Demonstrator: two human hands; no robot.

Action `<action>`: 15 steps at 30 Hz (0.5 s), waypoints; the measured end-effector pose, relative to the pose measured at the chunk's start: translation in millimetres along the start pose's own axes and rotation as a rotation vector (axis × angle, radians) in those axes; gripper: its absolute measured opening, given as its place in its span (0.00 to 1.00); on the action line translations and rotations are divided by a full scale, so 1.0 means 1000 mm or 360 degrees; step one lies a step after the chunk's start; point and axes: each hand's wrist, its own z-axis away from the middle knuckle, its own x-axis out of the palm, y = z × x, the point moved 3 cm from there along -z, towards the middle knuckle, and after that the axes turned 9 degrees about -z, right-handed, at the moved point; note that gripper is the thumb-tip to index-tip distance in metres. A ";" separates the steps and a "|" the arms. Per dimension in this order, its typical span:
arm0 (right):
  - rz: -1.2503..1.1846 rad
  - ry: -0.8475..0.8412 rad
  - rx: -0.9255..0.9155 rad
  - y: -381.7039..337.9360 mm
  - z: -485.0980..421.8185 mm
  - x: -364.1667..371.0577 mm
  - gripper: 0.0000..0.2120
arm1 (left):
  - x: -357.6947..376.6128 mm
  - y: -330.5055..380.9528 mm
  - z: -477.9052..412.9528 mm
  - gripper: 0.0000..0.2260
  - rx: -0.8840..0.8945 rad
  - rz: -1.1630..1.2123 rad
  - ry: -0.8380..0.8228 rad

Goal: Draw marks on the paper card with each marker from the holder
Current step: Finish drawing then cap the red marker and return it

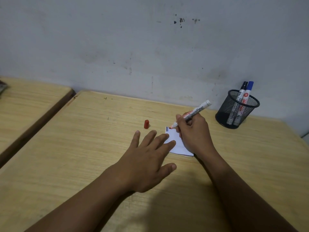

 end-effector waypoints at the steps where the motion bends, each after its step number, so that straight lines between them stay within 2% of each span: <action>1: 0.0005 -0.0003 0.0013 0.000 0.000 0.000 0.12 | 0.000 0.000 0.000 0.29 0.0000 0.0000 -0.0003; 15: -0.0027 -0.0028 -0.0002 -0.006 0.002 0.000 0.11 | 0.000 -0.001 0.000 0.28 0.0002 -0.0009 0.0027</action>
